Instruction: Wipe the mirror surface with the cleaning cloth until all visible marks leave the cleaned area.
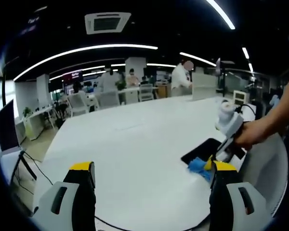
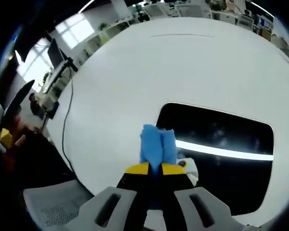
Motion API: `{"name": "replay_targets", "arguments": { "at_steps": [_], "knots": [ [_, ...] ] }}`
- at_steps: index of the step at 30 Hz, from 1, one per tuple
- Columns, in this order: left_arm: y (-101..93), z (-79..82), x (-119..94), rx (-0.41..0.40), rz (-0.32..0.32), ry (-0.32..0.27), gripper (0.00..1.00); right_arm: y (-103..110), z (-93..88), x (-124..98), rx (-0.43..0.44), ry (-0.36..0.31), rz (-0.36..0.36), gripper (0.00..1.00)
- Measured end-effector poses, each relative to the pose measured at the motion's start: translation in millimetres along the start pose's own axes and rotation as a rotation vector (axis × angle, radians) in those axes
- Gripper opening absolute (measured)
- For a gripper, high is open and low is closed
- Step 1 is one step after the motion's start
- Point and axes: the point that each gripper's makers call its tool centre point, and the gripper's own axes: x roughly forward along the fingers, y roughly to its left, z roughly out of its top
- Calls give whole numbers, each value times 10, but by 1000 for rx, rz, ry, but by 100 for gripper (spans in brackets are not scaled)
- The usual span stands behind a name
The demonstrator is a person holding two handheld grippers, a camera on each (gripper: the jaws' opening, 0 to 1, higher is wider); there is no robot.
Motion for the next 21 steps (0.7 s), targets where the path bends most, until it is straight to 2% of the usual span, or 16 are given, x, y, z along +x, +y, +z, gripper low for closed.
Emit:
{"name": "replay_targets", "arguments": {
  "at_steps": [12,21],
  "knots": [
    [62,16,-71,0,12,9,100,-75,227,89,-33,6,-23,1],
    [45,-54,-104,-5,11,33,100,-143,431,182,-56,14,-36,1]
  ]
}}
